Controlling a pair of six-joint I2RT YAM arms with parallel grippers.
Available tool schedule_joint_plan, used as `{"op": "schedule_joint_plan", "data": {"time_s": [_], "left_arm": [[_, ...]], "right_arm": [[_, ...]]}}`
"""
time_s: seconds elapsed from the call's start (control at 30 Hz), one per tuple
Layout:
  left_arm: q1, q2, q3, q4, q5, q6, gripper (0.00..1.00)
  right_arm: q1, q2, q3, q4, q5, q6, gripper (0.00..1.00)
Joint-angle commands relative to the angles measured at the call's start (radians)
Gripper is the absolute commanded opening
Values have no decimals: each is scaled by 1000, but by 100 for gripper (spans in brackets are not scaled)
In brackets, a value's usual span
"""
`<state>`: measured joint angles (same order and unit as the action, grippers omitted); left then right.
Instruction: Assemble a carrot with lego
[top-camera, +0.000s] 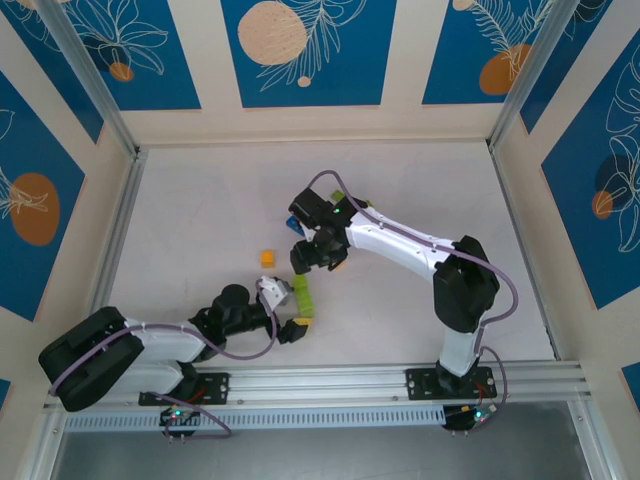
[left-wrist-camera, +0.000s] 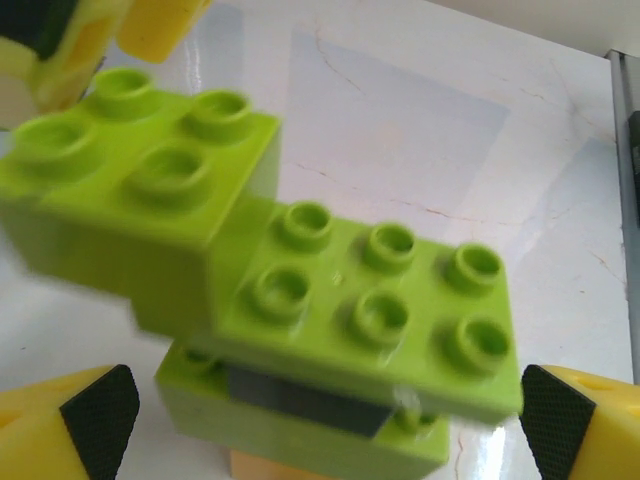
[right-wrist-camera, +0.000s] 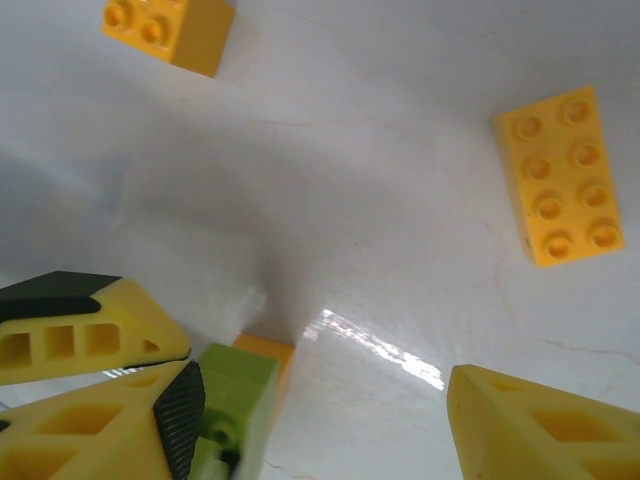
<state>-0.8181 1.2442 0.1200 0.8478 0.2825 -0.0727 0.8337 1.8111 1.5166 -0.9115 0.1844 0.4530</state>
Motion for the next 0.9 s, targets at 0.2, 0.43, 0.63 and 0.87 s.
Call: {"op": "schedule_joint_plan", "data": {"time_s": [0.2, 0.43, 0.63, 0.87], "left_arm": [[13, 10, 18, 50, 40, 2, 100], [14, 13, 23, 39, 34, 1, 100], [14, 25, 29, 37, 38, 2, 100], [14, 31, 34, 33, 35, 3, 100]], "right_arm": [[-9, -88, -98, -17, 20, 58, 66], [-8, -102, -123, -4, 34, 70, 66], [-14, -105, -97, 20, 95, 88, 68], [-45, -120, -73, 14, 177, 113, 69]]}}
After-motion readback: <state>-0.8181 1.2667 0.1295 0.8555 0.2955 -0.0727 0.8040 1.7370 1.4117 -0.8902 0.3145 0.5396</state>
